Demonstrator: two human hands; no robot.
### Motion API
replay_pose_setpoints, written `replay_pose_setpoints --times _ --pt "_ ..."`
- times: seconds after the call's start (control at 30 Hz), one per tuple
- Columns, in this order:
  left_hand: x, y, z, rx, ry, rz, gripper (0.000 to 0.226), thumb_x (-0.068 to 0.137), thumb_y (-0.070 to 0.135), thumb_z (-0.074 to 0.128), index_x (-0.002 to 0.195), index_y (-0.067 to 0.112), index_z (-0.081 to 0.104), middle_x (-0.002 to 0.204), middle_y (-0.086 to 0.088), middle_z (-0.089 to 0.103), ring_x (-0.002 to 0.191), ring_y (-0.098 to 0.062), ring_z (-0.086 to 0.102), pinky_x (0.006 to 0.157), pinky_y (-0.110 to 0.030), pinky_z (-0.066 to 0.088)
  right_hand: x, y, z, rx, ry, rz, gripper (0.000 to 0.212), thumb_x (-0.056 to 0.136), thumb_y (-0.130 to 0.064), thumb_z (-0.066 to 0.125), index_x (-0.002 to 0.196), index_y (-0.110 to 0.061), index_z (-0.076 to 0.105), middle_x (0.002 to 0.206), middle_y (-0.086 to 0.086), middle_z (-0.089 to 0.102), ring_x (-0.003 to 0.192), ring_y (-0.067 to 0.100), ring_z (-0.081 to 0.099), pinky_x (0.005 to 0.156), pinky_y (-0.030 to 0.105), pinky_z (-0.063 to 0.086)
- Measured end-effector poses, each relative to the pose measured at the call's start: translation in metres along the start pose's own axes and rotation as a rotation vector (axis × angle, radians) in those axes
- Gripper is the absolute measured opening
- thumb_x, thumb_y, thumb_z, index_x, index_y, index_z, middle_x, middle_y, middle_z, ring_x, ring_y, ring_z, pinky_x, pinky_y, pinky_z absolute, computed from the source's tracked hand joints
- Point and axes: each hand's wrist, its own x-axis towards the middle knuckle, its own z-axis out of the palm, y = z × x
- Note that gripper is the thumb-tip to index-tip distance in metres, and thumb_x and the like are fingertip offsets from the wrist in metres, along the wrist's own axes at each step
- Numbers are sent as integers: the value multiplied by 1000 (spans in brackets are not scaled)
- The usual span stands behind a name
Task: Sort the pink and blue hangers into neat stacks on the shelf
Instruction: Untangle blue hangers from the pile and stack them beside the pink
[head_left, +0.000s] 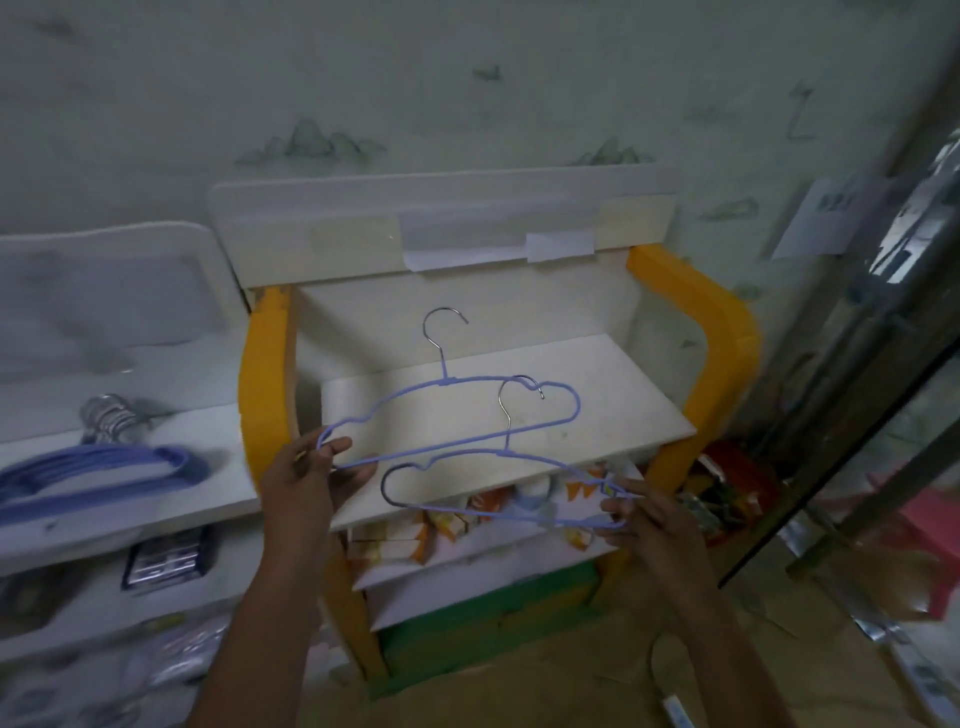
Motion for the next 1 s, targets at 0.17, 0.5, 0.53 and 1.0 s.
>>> replay_pose_setpoints --times 0.17,0.5,0.53,1.0 --pt "-45 22 -42 -21 80 63 21 100 -1 45 95 12 61 95 -13 66 67 -22 70 60 -29 60 -22 0 14 64 -114 1 46 71 -50 82 104 -22 69 107 13 66 87 33 71 79 42 59" --pt "-86 75 -151 -76 286 228 16 99 -2 46 105 2 61 82 -4 73 70 -18 72 67 -32 62 -49 -19 118 4 -292 -129 19 96 -3 54 104 -11 69 93 18 71 77 40 71 66 37 61" --pt "-87 80 -160 -78 309 242 16 99 -2 46 101 4 61 77 1 73 68 -15 72 66 -30 61 -51 -22 130 13 -313 -127 20 96 -3 54 105 -12 70 92 19 69 76 40 71 65 37 60" --pt "-31 151 -326 -96 437 288 12 97 -2 50 102 2 60 79 -7 66 67 -15 71 67 -33 62 -80 -28 331 1 -394 -118 24 97 -5 53 105 -20 70 99 14 71 73 40 71 71 44 59"
